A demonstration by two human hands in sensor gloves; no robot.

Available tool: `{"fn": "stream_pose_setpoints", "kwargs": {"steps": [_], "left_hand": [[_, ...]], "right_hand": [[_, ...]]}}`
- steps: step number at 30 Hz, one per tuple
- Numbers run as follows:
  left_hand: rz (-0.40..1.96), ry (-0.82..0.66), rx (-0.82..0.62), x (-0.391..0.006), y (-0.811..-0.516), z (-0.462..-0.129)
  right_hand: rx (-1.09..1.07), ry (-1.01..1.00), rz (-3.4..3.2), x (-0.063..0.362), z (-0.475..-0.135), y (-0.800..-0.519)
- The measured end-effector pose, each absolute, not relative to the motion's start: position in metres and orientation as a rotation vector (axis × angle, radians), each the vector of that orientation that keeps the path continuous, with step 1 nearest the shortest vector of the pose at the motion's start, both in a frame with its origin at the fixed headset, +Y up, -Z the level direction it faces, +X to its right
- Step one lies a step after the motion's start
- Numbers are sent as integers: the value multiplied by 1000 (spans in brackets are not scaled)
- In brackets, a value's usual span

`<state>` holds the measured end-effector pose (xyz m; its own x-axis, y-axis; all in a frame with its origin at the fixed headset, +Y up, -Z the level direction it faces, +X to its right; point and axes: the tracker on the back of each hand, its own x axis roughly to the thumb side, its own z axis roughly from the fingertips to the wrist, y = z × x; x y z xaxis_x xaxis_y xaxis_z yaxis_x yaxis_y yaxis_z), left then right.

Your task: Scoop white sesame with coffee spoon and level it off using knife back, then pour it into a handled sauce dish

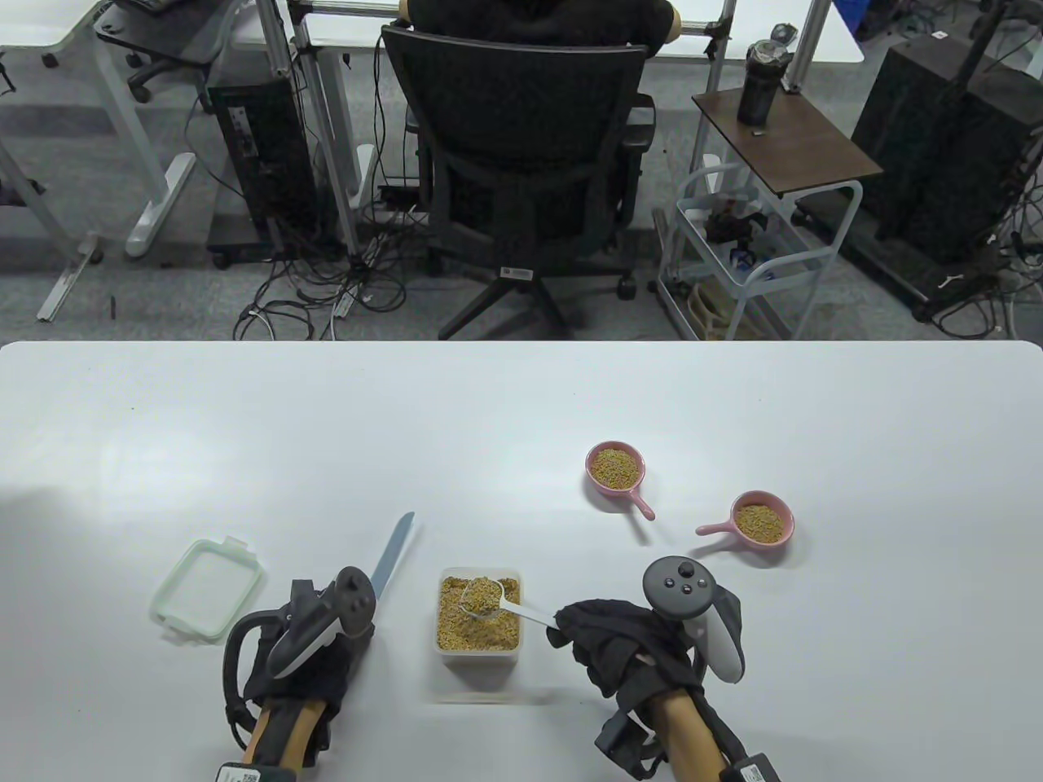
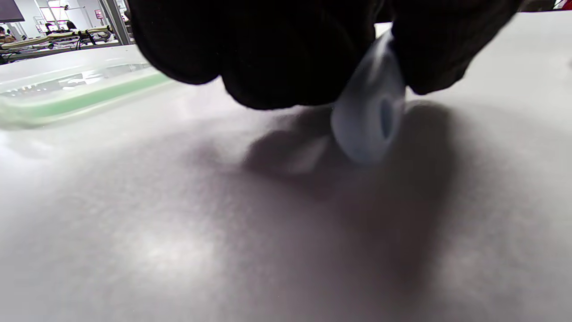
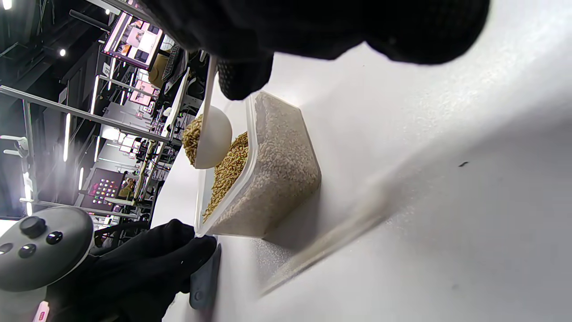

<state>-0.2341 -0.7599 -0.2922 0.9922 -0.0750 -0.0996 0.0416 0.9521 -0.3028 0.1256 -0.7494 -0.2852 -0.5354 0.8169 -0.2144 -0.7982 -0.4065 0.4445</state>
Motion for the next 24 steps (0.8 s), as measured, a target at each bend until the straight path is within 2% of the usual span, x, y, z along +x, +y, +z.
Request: {"fn": "stream_pose_setpoints", "kwargs": {"steps": [15,20,24], "left_hand": [[295,-172,32,-207,-707,-259],[365,-331,30,-193,-703,-252],[327,-376,-33,-183,-706,-250]], "right_hand": [[48,616,2049,126,-285,-749],[47,610,2048,127,-285,-748],[47,607,2047,127,-285,-748]]}}
